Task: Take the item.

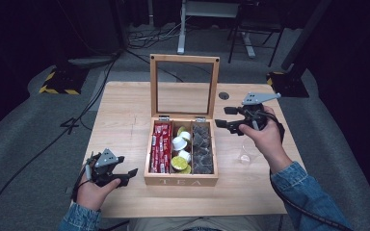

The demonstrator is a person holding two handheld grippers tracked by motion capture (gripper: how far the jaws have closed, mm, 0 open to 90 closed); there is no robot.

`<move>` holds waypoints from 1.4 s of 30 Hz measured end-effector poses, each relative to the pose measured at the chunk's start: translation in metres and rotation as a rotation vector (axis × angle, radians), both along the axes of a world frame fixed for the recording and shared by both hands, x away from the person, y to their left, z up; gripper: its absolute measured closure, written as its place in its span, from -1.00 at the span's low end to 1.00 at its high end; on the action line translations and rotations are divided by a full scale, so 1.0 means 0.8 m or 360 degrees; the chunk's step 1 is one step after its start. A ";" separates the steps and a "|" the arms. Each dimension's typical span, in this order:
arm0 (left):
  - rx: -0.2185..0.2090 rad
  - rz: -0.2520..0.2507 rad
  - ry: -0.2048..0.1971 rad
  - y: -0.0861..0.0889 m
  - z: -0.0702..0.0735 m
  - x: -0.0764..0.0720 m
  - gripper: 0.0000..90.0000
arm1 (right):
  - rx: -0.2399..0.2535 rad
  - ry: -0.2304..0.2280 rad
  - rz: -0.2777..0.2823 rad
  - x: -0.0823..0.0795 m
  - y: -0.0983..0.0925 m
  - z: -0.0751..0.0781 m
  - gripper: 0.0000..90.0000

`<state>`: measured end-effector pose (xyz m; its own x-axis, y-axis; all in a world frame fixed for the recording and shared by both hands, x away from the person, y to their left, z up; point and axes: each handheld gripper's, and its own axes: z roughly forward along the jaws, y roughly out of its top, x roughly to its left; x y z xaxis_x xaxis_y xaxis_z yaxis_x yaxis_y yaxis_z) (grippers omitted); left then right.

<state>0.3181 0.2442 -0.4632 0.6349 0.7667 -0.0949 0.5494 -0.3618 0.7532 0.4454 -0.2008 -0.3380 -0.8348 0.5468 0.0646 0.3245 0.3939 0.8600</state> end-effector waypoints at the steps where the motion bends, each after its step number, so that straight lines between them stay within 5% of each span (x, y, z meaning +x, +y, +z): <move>1: 0.0000 0.0000 0.0000 0.000 0.000 0.000 -0.38 | 0.0000 0.0000 0.0000 0.000 0.000 0.000 -0.28; 10: 0.0046 0.0043 0.0078 0.009 -0.016 0.001 -0.40 | -0.0146 0.0123 0.0069 -0.001 0.029 -0.046 -0.06; 24: 0.0137 0.0061 0.0133 0.011 -0.039 0.007 -0.41 | -0.0424 0.0154 0.0118 0.000 0.064 -0.096 0.18; 42: 0.0155 0.0043 0.0109 0.009 -0.045 0.008 -0.44 | -0.0540 0.0194 0.0143 0.016 0.096 -0.125 0.18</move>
